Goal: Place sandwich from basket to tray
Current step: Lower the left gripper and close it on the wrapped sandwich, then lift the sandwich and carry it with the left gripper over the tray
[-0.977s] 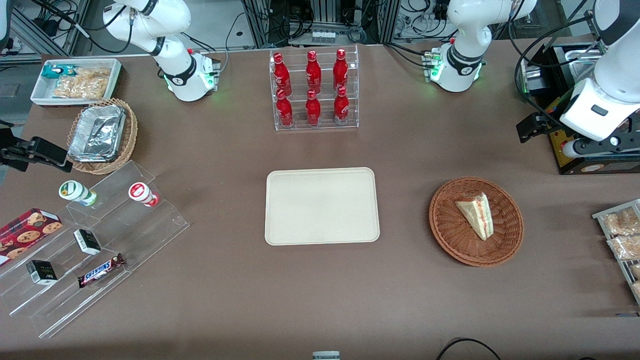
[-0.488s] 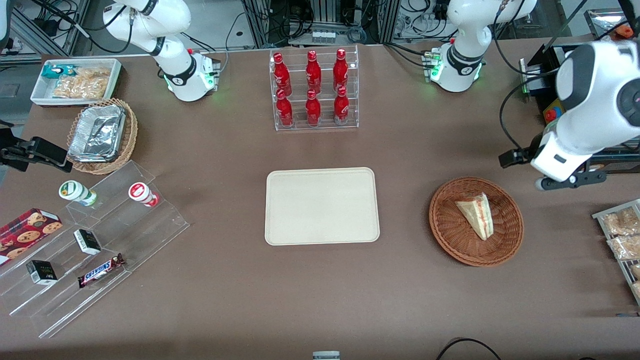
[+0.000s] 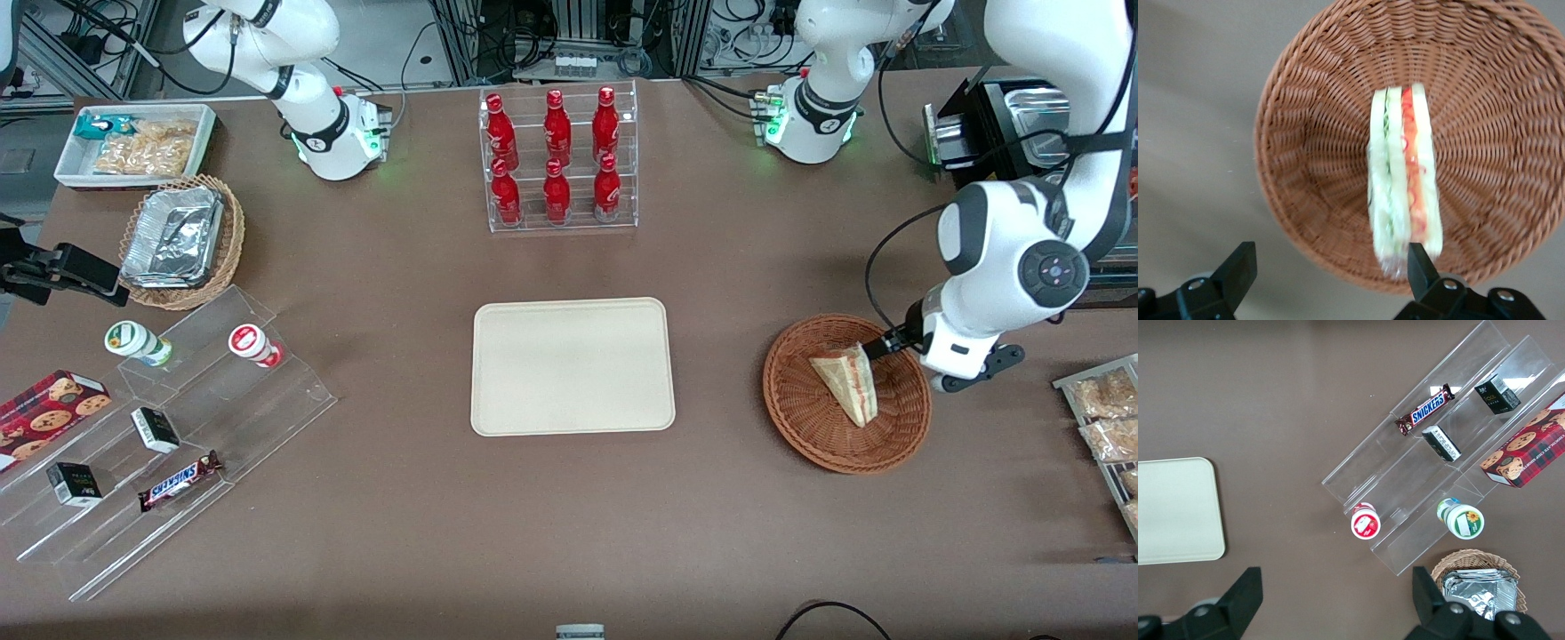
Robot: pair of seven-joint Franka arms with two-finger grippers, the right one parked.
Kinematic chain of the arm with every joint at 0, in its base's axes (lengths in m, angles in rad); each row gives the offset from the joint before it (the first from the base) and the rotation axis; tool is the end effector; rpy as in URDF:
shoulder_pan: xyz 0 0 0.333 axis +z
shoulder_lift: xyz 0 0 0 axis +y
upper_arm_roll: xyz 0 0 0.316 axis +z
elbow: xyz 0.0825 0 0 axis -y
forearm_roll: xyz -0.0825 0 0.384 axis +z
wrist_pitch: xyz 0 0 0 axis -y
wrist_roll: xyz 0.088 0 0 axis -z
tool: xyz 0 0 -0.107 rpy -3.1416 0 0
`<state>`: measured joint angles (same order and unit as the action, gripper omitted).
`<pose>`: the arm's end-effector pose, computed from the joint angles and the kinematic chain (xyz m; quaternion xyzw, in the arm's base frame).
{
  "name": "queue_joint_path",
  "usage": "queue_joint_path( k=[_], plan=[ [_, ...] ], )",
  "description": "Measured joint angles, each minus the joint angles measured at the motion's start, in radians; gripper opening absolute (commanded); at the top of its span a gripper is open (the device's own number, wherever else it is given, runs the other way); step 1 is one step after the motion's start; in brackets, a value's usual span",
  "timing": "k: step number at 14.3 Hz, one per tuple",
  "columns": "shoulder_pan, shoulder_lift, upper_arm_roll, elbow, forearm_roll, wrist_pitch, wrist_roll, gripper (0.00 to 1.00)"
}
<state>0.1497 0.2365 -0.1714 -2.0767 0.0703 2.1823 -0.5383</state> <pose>0.5663 -0.0081 0.3064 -0.9700 -0.2347 0.0588 0.0245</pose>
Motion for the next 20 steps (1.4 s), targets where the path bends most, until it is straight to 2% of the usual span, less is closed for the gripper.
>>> queue_joint_path(
  k=[9,12,13,14,15,16,18,20],
  plan=[
    [-0.005,0.090,-0.011,0.018,-0.007,0.126,-0.123,1.00],
    [-0.029,0.130,-0.016,0.018,-0.039,0.184,-0.141,1.00],
    [-0.039,0.142,-0.016,0.019,-0.045,0.199,-0.144,0.83],
    [-0.047,0.151,-0.016,0.019,-0.048,0.204,-0.148,0.50],
    [-0.052,0.157,-0.016,0.019,-0.048,0.204,-0.150,0.29],
    [-0.052,0.159,-0.016,0.019,-0.048,0.204,-0.150,0.14],
    [-0.052,0.159,-0.014,0.022,-0.048,0.199,-0.149,0.06],
    [-0.052,0.159,-0.013,0.031,-0.048,0.186,-0.144,0.06]
  ],
)
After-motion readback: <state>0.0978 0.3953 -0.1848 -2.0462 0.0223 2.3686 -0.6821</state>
